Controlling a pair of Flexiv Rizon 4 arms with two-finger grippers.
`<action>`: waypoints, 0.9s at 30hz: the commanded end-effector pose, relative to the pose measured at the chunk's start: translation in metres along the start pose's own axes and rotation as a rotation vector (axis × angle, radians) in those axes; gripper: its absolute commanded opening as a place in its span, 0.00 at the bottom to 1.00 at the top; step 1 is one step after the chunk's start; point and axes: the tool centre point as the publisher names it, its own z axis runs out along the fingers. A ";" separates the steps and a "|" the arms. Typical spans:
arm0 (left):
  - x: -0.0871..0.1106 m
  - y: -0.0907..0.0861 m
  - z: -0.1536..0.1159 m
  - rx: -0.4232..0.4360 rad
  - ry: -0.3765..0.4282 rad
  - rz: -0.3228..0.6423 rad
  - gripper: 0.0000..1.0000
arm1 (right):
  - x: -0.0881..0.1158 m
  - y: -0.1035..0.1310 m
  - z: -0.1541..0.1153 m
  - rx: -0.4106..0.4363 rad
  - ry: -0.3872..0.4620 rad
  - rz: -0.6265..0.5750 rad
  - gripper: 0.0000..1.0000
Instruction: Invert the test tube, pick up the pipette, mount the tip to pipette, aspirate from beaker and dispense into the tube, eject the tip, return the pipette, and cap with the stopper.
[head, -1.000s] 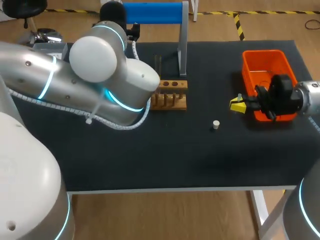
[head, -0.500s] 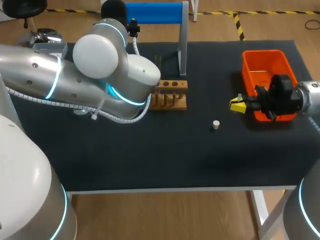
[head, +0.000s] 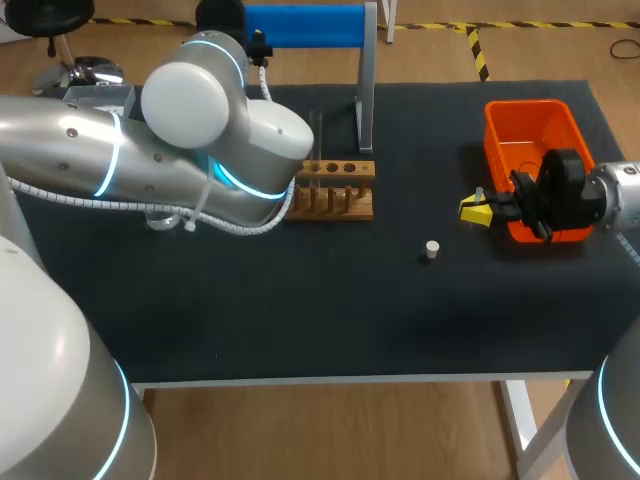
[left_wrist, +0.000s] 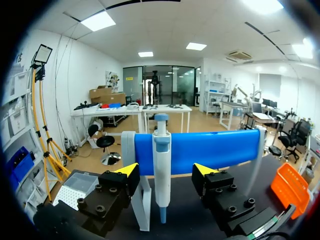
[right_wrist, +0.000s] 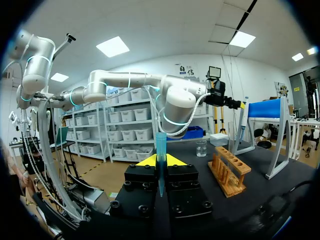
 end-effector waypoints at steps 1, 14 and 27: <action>-0.003 0.001 0.011 0.003 0.000 0.000 0.65 | 0.000 0.000 0.000 0.001 0.000 0.000 0.00; -0.005 -0.004 0.029 0.014 0.001 0.003 0.59 | 0.000 0.000 0.000 0.001 0.000 0.000 0.00; -0.005 -0.004 0.040 0.013 0.002 0.004 0.51 | 0.000 0.000 0.000 0.001 0.000 0.000 0.00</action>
